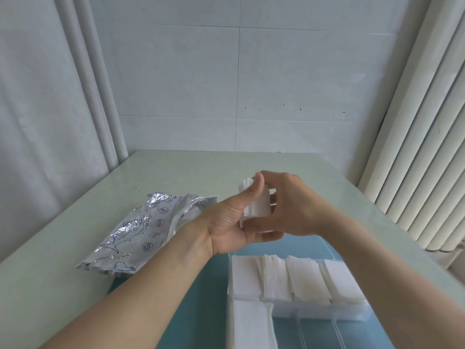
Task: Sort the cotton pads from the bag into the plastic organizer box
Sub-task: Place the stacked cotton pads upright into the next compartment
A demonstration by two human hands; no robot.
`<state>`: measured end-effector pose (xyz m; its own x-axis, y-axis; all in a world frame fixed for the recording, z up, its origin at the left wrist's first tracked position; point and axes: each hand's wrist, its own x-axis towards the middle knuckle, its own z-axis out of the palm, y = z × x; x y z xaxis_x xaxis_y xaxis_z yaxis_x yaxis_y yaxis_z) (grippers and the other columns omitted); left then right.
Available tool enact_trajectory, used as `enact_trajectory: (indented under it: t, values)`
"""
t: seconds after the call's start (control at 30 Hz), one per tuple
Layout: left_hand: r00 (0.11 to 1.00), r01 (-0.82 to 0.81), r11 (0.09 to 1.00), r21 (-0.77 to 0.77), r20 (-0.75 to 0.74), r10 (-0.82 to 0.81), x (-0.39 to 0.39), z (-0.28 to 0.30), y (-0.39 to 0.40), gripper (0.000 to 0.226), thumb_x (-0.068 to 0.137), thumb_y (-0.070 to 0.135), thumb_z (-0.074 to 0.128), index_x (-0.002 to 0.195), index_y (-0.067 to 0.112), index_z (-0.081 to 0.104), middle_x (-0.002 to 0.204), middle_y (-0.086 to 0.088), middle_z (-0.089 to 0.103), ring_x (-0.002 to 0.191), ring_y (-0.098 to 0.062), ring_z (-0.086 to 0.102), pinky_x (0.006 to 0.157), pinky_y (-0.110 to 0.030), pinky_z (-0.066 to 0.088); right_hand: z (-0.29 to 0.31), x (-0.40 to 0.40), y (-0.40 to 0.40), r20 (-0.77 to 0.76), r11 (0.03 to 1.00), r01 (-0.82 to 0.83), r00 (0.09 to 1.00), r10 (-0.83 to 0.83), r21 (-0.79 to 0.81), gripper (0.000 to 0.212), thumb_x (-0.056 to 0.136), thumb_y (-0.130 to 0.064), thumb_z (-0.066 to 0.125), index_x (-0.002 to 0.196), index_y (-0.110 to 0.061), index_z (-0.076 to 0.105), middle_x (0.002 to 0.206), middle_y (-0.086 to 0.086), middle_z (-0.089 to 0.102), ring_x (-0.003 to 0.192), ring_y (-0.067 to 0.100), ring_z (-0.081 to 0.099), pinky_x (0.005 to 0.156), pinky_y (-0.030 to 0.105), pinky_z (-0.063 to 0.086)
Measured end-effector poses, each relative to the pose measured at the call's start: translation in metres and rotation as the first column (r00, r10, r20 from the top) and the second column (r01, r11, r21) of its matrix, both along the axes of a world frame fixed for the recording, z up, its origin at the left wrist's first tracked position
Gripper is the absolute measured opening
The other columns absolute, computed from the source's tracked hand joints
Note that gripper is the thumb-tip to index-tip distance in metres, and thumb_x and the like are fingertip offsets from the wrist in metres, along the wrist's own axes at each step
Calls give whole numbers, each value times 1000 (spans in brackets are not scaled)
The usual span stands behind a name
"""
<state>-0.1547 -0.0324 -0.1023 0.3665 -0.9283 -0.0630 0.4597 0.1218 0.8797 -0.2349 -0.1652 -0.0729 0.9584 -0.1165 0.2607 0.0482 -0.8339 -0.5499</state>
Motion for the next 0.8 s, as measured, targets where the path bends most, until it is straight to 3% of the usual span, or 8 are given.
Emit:
enact_trajectory:
  t: [0.07,0.13,0.3,0.4,0.47,0.57,0.7,0.8]
  values:
    - [1000,14,1000,0,14,-14,1,-2,-1,46,74,46,76,109,16,71,103,-5,67,98,-23,67,98,-44,51,1,-1,-1,-26,999,-39,999,39,0,69,61,-33,95,120,-32,58,93,-19,65,78,1,66,73,37,60]
    - [998,44,999,2,39,-44,2,-4,-1,48,67,43,84,106,19,70,101,-5,69,94,-22,68,88,-38,55,2,-3,1,-54,997,-76,996,76,0,98,61,-28,96,141,-37,41,101,-32,54,88,-7,63,79,20,57]
    - [999,4,999,-46,49,-1,1,3,0,20,80,27,71,97,16,72,90,-5,70,82,-19,69,75,-32,58,0,1,2,79,998,-48,996,52,-49,73,60,-32,95,123,-26,60,106,-16,66,90,3,65,75,24,57]
    - [993,-101,992,-82,55,106,-2,3,-2,20,81,21,76,96,12,67,83,-4,68,70,-16,64,66,-25,55,-1,2,-2,-12,996,-68,998,68,-55,126,46,-42,98,152,-34,29,154,-14,27,126,4,49,102,27,49]
    - [989,-132,985,-113,57,139,-1,2,-3,21,78,19,74,96,11,67,83,-4,68,73,-15,66,68,-24,56,-3,2,-2,4,990,-89,996,89,-109,116,49,-39,99,148,-32,39,154,-11,28,138,1,37,107,25,44]
    - [997,-21,994,-106,65,28,0,5,2,28,84,22,66,109,11,64,95,-6,68,89,-18,68,78,-29,56,-3,1,0,59,992,-89,994,94,-90,83,54,-32,99,129,-25,63,142,-11,44,133,-7,41,92,14,51]
    - [997,34,997,-73,72,-28,4,2,1,5,88,12,65,92,8,67,85,-6,68,76,-18,68,65,-27,56,-1,-1,1,-21,994,-107,994,106,-24,105,53,-28,100,144,-29,48,148,-17,33,115,3,58,87,18,56]
    - [990,70,997,-38,123,-65,9,4,-2,34,77,-3,65,110,3,58,97,-14,65,80,-22,66,68,-29,55,7,-11,-2,-53,994,-107,993,109,37,97,57,-31,98,141,-32,50,143,-21,40,118,-6,54,85,11,51]
